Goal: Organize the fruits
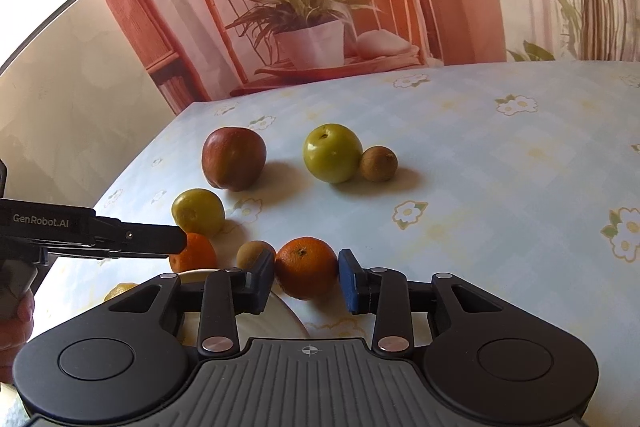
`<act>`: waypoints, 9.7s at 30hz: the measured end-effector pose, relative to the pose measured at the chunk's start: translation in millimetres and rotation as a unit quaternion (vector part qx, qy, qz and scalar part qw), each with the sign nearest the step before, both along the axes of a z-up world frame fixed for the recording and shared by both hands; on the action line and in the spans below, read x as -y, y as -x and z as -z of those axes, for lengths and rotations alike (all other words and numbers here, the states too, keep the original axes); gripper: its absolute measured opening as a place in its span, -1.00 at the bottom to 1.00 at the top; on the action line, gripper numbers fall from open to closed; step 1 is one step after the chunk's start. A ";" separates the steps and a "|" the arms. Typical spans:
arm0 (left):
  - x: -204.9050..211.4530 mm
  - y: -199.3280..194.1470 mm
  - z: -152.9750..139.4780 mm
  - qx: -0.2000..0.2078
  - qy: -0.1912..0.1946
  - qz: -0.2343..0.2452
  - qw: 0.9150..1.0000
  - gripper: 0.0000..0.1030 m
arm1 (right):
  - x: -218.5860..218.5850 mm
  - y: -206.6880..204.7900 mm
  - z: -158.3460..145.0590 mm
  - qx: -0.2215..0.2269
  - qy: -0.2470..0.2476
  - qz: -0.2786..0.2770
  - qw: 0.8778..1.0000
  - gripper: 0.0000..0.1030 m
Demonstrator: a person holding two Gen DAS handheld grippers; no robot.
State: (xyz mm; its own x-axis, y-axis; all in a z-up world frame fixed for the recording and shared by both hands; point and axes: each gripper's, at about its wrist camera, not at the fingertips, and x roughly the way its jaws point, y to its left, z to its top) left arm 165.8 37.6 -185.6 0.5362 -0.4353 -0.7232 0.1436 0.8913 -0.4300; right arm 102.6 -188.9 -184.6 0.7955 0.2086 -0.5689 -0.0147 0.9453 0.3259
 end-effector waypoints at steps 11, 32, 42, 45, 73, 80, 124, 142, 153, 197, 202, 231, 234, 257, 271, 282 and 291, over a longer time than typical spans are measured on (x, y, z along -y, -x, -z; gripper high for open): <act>3.8 -8.1 11.1 -0.020 -0.005 -0.011 1.000 -0.10 | 1.3 27.3 -0.8 0.025 0.001 0.031 0.999 -0.39; 18.5 47.8 -31.6 0.058 -0.026 0.060 0.996 -0.21 | -7.1 69.1 -19.7 0.054 0.000 0.021 0.998 -0.39; 33.8 82.6 -17.2 0.026 -0.003 0.109 0.994 -0.21 | -11.6 89.2 -6.3 0.039 -0.005 0.020 0.999 -0.39; 36.1 86.2 -11.3 0.016 -0.003 0.114 0.993 -0.21 | -14.4 90.3 -4.1 0.034 -0.002 0.018 0.999 -0.39; 32.7 92.0 -2.3 0.002 -0.012 0.110 0.994 -0.21 | -17.9 93.7 4.6 0.020 0.003 0.018 1.000 -0.43; 31.8 93.2 -3.5 0.002 -0.016 0.109 0.994 -0.20 | -14.6 98.0 0.9 0.030 0.004 0.029 0.999 -0.43; -38.1 -40.1 -72.3 0.076 -0.075 -0.015 0.994 -0.18 | -15.6 -29.1 -52.8 0.017 0.076 -0.008 0.997 -0.41; -10.7 -116.8 -22.4 0.012 -0.055 -0.002 0.998 -0.17 | -49.3 -88.3 -22.6 -0.039 0.079 -0.059 0.994 -0.32; -36.7 -96.4 -17.4 -0.004 -0.020 0.025 0.999 -0.04 | -82.1 -110.6 -18.8 -0.044 0.098 -0.103 0.989 0.00; 8.2 -32.6 -61.9 0.027 0.018 0.102 0.994 -0.21 | -67.1 -39.7 -50.4 -0.001 0.100 -0.096 0.990 0.09; 26.7 -13.3 -58.1 0.019 -0.001 0.123 0.992 -0.21 | -60.2 -11.9 -42.3 -0.009 0.089 -0.088 0.992 0.09; 48.5 13.9 -23.9 -0.026 -0.034 0.148 0.988 -0.21 | -55.5 29.3 -4.2 -0.030 0.065 -0.090 0.993 0.10; 51.8 14.9 -25.0 -0.020 -0.040 0.153 0.987 -0.20 | -54.8 29.6 -4.4 -0.031 0.063 -0.090 0.993 0.11; 14.8 3.7 -54.5 0.034 -0.004 0.081 0.996 -0.10 | -35.0 44.7 -24.8 -0.001 0.073 -0.071 0.995 0.11; -15.0 -19.6 -50.8 0.049 -0.046 0.017 0.998 0.03 | -5.6 11.5 -36.5 0.015 0.121 -0.045 0.991 -0.01; -6.8 -32.2 -26.7 0.037 -0.064 0.041 0.996 0.04 | -4.8 -19.9 -32.3 0.011 0.137 -0.051 0.989 -0.06; 0.9 -34.0 -10.9 0.025 -0.083 0.050 0.995 0.04 | 5.6 -39.1 -14.1 0.020 0.160 -0.029 0.987 -0.18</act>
